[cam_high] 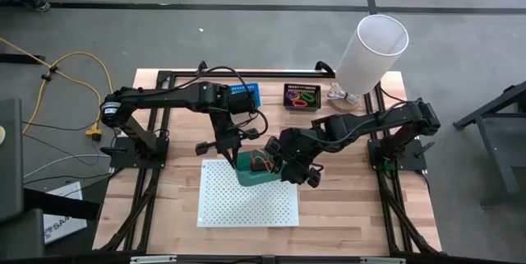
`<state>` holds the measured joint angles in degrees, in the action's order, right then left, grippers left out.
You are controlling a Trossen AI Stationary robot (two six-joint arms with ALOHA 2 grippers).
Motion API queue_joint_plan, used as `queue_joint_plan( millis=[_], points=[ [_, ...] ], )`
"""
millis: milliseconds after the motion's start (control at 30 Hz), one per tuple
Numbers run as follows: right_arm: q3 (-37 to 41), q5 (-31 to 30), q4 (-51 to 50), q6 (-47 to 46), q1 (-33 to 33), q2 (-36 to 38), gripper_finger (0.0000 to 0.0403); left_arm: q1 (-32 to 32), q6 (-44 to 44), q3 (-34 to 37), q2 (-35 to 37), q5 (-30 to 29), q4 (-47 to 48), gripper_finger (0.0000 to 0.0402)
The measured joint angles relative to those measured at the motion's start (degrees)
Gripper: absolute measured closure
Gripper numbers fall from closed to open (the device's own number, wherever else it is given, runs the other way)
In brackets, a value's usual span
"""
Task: Pick & Place Office Desk Supplies
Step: Put the green bin on the shelf
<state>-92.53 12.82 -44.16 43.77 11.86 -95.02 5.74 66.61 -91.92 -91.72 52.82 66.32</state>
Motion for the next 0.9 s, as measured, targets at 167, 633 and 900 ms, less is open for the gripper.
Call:
queue_joint_plan(
  millis=[167,633,900],
  points=[
    [0.0,-0.5,0.1,0.1,0.0,0.0,0.0232,0.0,0.0,0.0,0.0,0.0,0.2,0.0401],
    [0.0,-0.9,0.9,-0.6,0.0,0.0,0.0232,0.0,1.5,0.0,0.0,0.2,3.1,0.0401],
    [0.0,-0.9,0.8,-0.6,0.0,0.0,0.0232,0.0,3.6,0.0,0.0,0.1,4.7,0.0401]
  ],
)
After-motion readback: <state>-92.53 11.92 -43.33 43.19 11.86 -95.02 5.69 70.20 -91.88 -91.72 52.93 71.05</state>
